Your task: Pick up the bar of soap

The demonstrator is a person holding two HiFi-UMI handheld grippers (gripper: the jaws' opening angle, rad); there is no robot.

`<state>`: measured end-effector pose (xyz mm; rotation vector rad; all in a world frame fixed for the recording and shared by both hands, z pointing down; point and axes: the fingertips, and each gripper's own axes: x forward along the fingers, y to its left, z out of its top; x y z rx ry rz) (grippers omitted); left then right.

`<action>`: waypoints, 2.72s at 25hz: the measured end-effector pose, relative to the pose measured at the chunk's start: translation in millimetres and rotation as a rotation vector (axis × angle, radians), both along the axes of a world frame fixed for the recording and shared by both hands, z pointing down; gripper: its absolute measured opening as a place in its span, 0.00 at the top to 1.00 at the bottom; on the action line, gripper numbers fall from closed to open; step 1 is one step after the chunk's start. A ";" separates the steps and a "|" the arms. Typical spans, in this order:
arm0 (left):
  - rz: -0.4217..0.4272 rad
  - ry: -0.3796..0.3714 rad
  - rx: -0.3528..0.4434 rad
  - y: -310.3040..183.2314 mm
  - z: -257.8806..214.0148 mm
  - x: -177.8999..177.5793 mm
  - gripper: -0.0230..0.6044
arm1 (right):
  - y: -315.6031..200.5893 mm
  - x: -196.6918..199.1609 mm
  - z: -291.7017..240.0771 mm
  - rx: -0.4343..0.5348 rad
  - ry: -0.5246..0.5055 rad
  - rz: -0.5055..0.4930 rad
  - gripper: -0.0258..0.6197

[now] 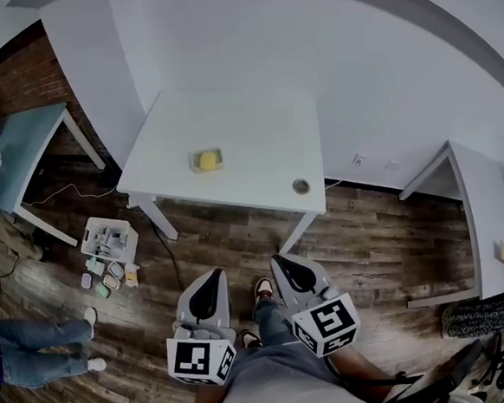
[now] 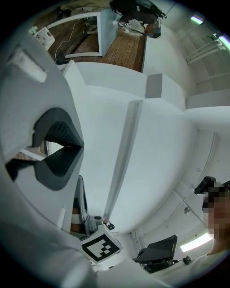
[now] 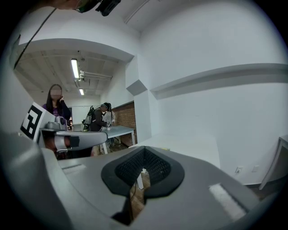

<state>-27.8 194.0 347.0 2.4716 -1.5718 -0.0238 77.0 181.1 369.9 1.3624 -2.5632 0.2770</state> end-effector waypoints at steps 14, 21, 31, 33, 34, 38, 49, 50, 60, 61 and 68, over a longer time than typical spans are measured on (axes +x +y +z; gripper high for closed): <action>-0.006 -0.016 -0.003 -113.3 7.2 1.9 0.96 | -114.9 -1.2 11.8 -0.010 -0.016 -0.014 0.96; -0.037 -0.029 -0.016 -188.5 9.4 7.2 0.96 | -192.2 4.7 19.8 -0.033 -0.023 -0.047 0.96; -0.072 -0.042 -0.044 -235.7 14.5 10.7 0.96 | -246.0 8.9 25.2 -0.051 -0.051 -0.079 0.96; -0.077 -0.047 -0.051 -240.7 14.5 8.5 0.96 | -251.0 6.9 24.6 -0.054 -0.058 -0.081 0.96; -0.080 -0.050 -0.053 -243.1 14.1 7.1 0.96 | -253.2 5.5 24.7 -0.056 -0.060 -0.082 0.96; -0.083 -0.061 -0.052 -251.9 15.8 0.7 0.96 | -261.8 -0.9 29.5 -0.068 -0.059 -0.086 0.96; -0.039 -0.037 -0.040 -298.1 28.2 -36.7 0.96 | -299.5 -43.9 38.9 -0.077 -0.031 -0.073 0.96; -0.033 -0.035 -0.039 -303.3 28.9 -41.1 0.96 | -304.4 -48.2 39.2 -0.078 -0.028 -0.068 0.96; 0.055 -0.051 -0.053 -353.4 47.7 -87.1 0.96 | -346.2 -100.7 49.0 -0.088 -0.003 -0.014 0.96; 0.067 -0.052 -0.054 -356.2 52.5 -90.5 0.96 | -348.8 -104.5 52.8 -0.093 -0.005 -0.006 0.96; 0.146 -0.058 -0.061 -367.1 93.0 -98.2 0.96 | -360.1 -115.9 83.7 -0.126 0.031 0.048 0.96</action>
